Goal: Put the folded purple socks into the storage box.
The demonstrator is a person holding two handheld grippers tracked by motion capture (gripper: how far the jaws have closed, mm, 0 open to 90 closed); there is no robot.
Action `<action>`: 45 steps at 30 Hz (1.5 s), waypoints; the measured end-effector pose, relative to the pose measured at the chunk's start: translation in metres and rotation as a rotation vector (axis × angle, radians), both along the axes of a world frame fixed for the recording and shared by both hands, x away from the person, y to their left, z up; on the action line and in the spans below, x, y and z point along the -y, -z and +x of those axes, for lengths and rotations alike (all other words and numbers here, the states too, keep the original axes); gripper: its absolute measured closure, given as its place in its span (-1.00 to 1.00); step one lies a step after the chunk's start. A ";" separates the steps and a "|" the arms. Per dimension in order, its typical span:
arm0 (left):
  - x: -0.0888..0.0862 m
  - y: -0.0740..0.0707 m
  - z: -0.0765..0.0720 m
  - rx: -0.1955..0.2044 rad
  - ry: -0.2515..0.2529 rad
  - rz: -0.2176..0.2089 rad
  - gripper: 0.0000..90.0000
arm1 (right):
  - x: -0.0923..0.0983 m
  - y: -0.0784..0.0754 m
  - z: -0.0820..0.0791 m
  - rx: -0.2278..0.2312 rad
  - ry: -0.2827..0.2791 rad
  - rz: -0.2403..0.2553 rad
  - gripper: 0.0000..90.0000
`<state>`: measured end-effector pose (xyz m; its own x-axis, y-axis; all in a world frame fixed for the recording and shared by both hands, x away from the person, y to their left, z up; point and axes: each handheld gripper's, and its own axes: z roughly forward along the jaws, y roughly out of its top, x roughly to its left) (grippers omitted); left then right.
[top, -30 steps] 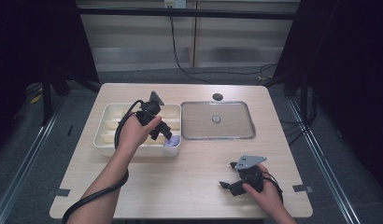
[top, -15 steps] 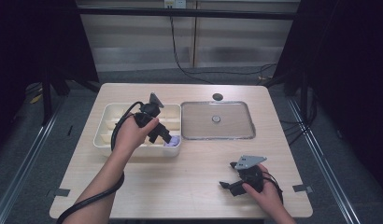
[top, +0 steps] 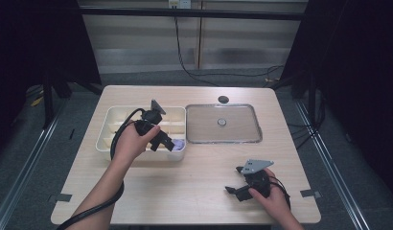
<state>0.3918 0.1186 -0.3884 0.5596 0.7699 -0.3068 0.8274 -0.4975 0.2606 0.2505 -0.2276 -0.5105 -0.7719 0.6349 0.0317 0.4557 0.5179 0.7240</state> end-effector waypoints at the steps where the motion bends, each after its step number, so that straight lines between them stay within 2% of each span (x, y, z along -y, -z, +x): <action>1: -0.001 0.001 -0.001 -0.004 -0.009 -0.007 -0.49 | 0.000 0.000 0.000 0.000 -0.001 0.000 -0.70; 17: -0.013 0.002 -0.012 -0.003 -0.003 -0.031 -0.48 | 0.000 0.000 0.000 0.000 -0.002 -0.001 -0.70; 24: -0.016 0.004 -0.018 -0.002 -0.005 -0.027 -0.48 | 0.000 0.000 0.000 0.001 -0.001 0.000 -0.70; 32: -0.019 0.004 -0.027 0.005 0.012 -0.054 -0.48 | 0.000 0.000 0.000 0.001 -0.001 0.000 -0.70; 34: -0.020 0.004 -0.028 -0.006 0.017 -0.062 -0.48 | 0.000 0.000 0.000 0.001 -0.001 0.000 -0.70; 40: -0.024 0.005 -0.033 0.003 0.030 -0.049 -0.48 | 0.000 0.000 0.000 0.000 0.001 0.000 -0.70; 45: -0.027 0.007 -0.039 0.001 0.024 -0.058 -0.48 | 0.000 0.000 0.000 0.001 0.000 0.000 -0.70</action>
<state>0.3531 0.1451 -0.3959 0.5777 0.7374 -0.3500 0.8153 -0.5008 0.2905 0.2506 -0.2276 -0.5106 -0.7722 0.6346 0.0313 0.4551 0.5180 0.7242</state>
